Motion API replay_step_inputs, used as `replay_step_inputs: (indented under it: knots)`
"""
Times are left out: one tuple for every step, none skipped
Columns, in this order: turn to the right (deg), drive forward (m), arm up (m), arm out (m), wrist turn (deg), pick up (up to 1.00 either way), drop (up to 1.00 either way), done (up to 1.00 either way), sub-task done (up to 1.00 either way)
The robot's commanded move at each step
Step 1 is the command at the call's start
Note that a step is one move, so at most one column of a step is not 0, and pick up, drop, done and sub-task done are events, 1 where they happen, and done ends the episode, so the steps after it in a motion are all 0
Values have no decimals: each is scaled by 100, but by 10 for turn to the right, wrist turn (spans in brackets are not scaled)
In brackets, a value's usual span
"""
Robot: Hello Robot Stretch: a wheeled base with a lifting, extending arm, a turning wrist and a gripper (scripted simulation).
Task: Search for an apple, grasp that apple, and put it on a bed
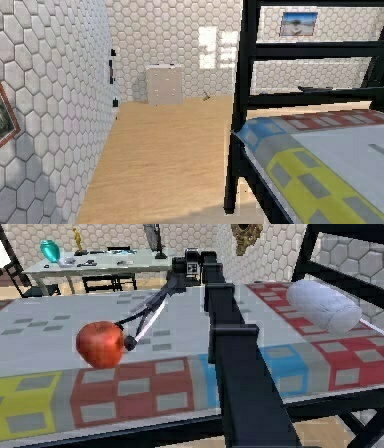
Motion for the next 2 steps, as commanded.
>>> replay_step_inputs:
  knots:
    - [0, 0, 0, 0, 450, 0, 0, 0, 0]
    - [0, 0, 0, 0, 420, 0, 0, 0, 0]
